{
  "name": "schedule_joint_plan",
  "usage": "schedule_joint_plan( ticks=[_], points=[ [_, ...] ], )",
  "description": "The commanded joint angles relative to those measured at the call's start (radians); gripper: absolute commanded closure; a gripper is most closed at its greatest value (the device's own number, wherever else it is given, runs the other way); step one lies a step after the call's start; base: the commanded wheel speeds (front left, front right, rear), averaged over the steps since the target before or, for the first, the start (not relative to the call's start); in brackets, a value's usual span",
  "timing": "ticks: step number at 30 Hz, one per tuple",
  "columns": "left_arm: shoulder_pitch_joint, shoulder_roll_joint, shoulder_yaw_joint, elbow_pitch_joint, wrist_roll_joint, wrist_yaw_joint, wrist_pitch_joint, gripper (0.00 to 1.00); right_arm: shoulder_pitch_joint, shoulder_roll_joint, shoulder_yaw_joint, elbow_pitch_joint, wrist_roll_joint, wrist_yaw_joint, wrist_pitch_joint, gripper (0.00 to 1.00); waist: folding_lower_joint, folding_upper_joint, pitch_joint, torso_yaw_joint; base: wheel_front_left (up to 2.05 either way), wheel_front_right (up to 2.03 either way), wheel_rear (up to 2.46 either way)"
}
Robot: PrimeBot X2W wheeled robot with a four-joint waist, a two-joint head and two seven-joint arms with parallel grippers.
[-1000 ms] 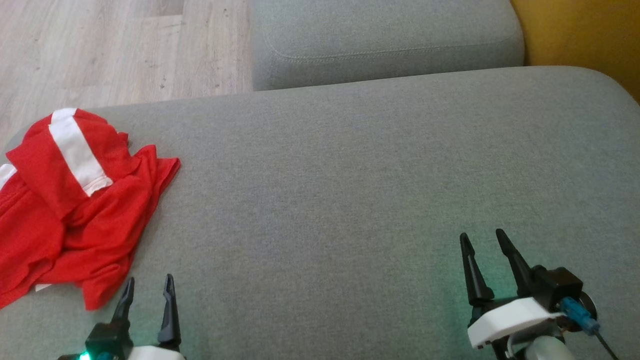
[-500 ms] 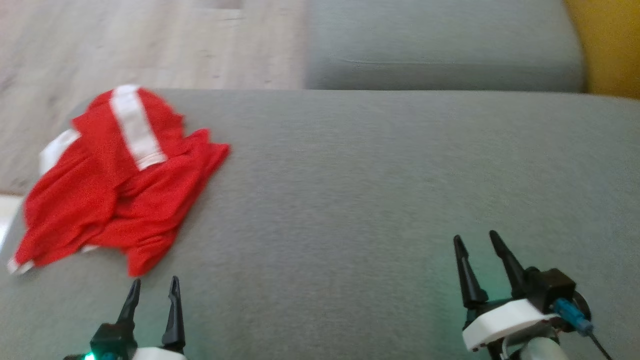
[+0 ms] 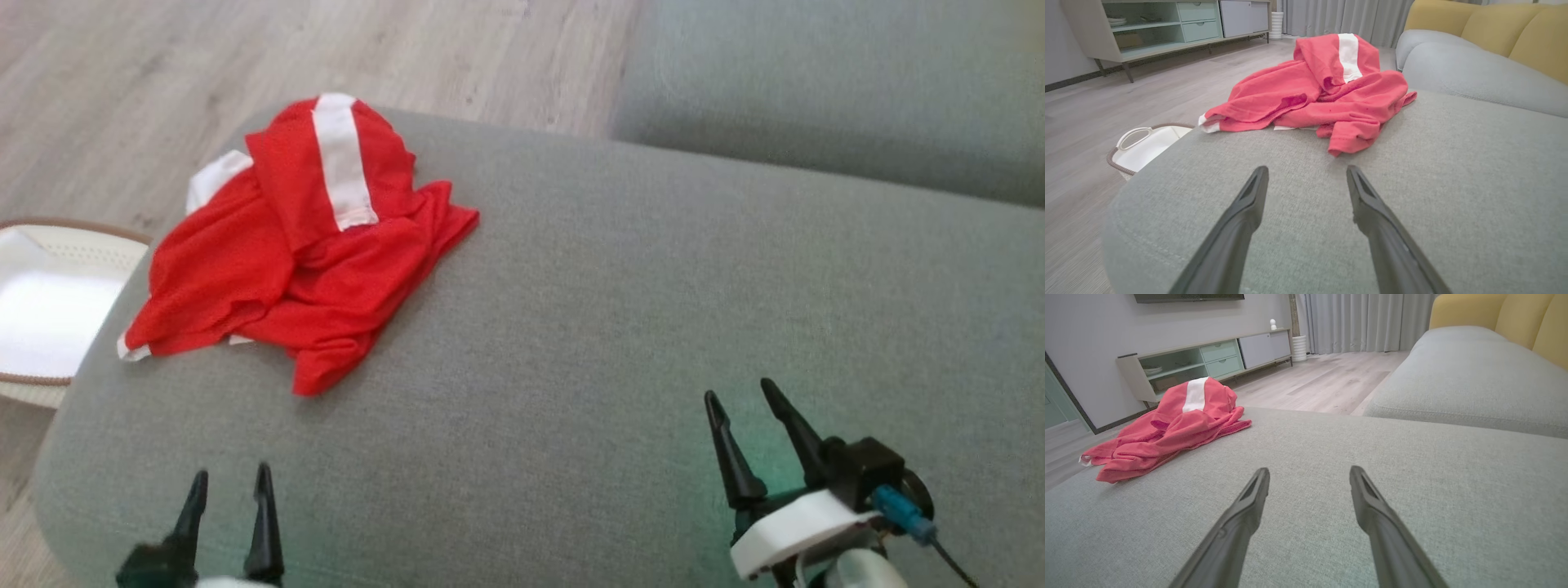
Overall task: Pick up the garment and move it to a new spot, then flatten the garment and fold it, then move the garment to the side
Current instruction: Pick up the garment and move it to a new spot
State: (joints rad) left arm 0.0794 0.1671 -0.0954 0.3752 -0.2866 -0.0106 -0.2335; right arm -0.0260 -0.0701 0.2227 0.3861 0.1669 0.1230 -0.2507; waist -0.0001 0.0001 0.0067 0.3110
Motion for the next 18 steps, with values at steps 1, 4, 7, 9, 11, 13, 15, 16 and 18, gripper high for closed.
schedule_joint_plan(
  ticks=[1,4,7,9,11,13,15,16,18],
  points=[
    [-0.072,0.009,0.039,-0.037,-0.005,-0.005,-0.002,0.00,-0.053,-0.016,0.021,-0.033,-0.005,0.008,-0.011,0.00,0.0001,-0.0001,0.025,-0.014,0.00,0.00,0.00],
    [-0.142,0.019,0.056,-0.076,-0.036,-0.021,0.021,0.00,-0.073,-0.045,0.022,-0.048,-0.009,0.008,-0.011,0.00,0.0001,-0.0001,0.085,-0.029,0.00,0.00,0.00],
    [-0.253,0.037,0.078,-0.109,-0.073,-0.035,0.062,0.00,-0.098,-0.086,0.020,-0.076,-0.012,0.008,-0.011,0.00,0.0001,-0.0001,0.164,-0.041,0.00,0.00,0.00],
    [-0.350,0.052,0.093,-0.119,-0.099,-0.042,0.097,0.00,-0.118,-0.121,0.013,-0.106,-0.015,0.008,-0.011,0.00,0.0001,-0.0001,0.234,-0.045,0.00,0.00,0.00],
    [-0.459,0.080,0.091,-0.109,-0.094,-0.046,0.135,0.00,-0.137,-0.161,0.004,-0.141,-0.015,0.008,-0.011,0.00,0.0001,-0.0001,0.304,-0.046,0.00,0.00,0.00],
    [-0.578,0.087,0.097,-0.079,-0.114,-0.050,0.171,0.00,-0.148,-0.201,-0.009,-0.182,-0.014,0.008,-0.011,0.00,0.0001,-0.0001,0.371,-0.043,0.00,0.00,0.00],
    [-0.687,0.099,0.098,-0.031,-0.109,-0.039,0.191,0.00,-0.148,-0.241,-0.021,-0.222,-0.015,0.008,-0.011,0.00,0.0001,-0.0001,0.423,-0.043,0.00,0.00,0.00],
    [-0.738,0.103,0.101,0.001,-0.109,-0.033,0.196,0.00,-0.145,-0.259,-0.025,-0.242,-0.013,0.008,-0.011,0.00,0.0001,-0.0001,0.447,-0.045,0.00,0.00,0.00],
    [-0.825,0.108,0.113,0.080,-0.117,-0.023,0.199,0.00,-0.131,-0.290,-0.030,-0.281,-0.012,0.008,-0.010,0.00,0.0001,-0.0001,0.477,-0.055,0.00,0.00,0.00]
  ],
)
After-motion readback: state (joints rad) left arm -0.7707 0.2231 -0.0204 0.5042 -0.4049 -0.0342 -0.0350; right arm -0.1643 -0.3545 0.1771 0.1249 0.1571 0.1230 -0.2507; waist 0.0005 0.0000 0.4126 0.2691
